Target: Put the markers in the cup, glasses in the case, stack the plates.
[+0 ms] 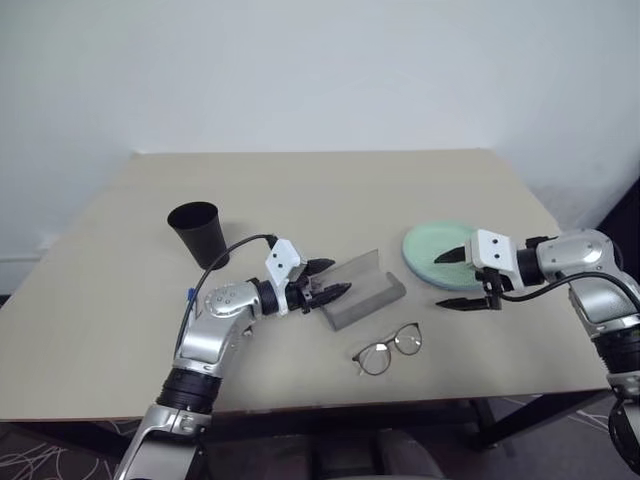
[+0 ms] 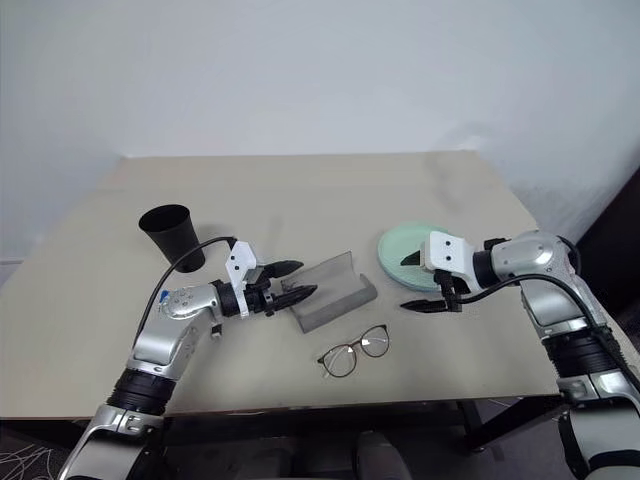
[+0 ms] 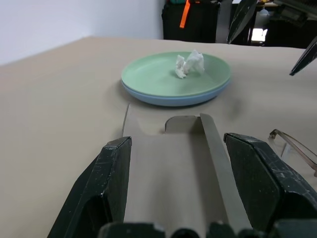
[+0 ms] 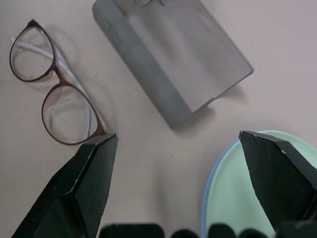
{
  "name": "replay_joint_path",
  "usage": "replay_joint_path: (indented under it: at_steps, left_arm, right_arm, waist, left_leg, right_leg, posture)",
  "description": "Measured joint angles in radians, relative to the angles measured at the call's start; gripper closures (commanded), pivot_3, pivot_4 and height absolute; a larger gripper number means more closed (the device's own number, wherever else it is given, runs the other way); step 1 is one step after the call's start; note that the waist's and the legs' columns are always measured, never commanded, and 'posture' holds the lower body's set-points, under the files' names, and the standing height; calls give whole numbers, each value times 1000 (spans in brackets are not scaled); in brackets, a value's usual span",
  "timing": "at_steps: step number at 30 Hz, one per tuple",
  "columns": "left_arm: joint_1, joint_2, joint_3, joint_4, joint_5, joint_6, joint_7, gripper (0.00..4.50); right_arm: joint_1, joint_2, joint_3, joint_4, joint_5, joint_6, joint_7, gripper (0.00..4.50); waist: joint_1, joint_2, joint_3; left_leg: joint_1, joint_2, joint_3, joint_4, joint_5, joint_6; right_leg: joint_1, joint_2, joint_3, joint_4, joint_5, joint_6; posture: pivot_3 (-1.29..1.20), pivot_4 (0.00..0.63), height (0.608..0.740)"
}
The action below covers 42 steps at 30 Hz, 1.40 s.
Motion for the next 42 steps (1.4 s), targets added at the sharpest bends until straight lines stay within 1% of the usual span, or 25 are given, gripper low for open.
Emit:
replay_joint_path:
  at_steps: [3, 8, 15, 18, 24, 29, 33, 38, 42]
  left_arm:
    - [-1, 12, -29, -60, 0, 80, -17, 1362]
    - [-30, 37, -121, -121, 7, 207, -50, 1362]
    - [-174, -17, -199, -190, -16, 470, -31, 1362]
    - [-208, -19, -239, -203, -22, 532, -39, 1362]
    - [-260, 28, -307, -203, -19, 560, -95, 1362]
    - [-290, 42, -328, -168, -18, 559, -139, 1362]
    - [-325, 38, -348, -106, -13, 555, -167, 1362]
    - [-362, 16, -350, -31, -13, 557, -182, 1362]
    - [-379, -11, -350, 10, -12, 559, -188, 1362]
  right_arm:
    - [1, 2, 9, 22, -17, -13, -20, 250]
    - [-1, 3, 12, 70, -37, -37, -46, 250]
    - [-5, 29, 13, 132, -76, -73, -107, 250]
    - [-4, 33, 14, 141, -84, -100, -124, 250]
    - [25, 56, 4, 85, -8, -111, -87, 250]
    - [21, 85, -24, 78, 91, -77, -40, 250]
    - [-9, 119, -51, 127, 151, -61, -2, 250]
    - [-18, 130, -56, 265, 171, -62, 52, 250]
    - [-14, 140, -65, 337, 171, -72, 65, 250]
  waist:
    - [0, 0, 0]
    - [0, 0, 0]
    - [-1, 0, 0]
    - [-4, 0, 0]
    - [-7, 0, 0]
    - [-6, 0, 0]
    - [-6, 0, 0]
    - [-6, 0, 0]
    - [-6, 0, 0]
  left_leg:
    - [0, 0, 0, 0, 0, 0]
    - [0, 0, 0, 0, 0, 0]
    - [0, 0, 0, 0, 0, 0]
    - [1, 0, 0, -1, 0, 0]
    - [1, 0, -1, -1, 0, 0]
    - [0, 0, 0, 0, 0, 0]
    - [1, 0, -1, 1, 0, 0]
    - [0, -1, -1, 1, 0, 1]
    - [0, -1, -1, 1, 0, 1]
  right_leg:
    - [0, 0, 0, 0, 0, 0]
    - [0, 0, 0, 0, -1, -1]
    - [0, 0, 0, 0, 0, 0]
    - [0, 0, 0, 0, 0, 0]
    - [1, 1, 0, 0, -1, -1]
    - [1, 0, 0, -1, -1, -2]
    - [1, 0, 0, -1, -1, -2]
    - [1, 0, 0, -1, -1, -2]
    - [1, 0, 0, 0, -1, -1]
  posture:
    - [0, 0, 739]
    - [0, 0, 739]
    - [0, 0, 739]
    - [0, 0, 739]
    - [0, 0, 739]
    - [0, 0, 739]
    - [0, 0, 739]
    - [0, 0, 739]
    - [0, 0, 739]
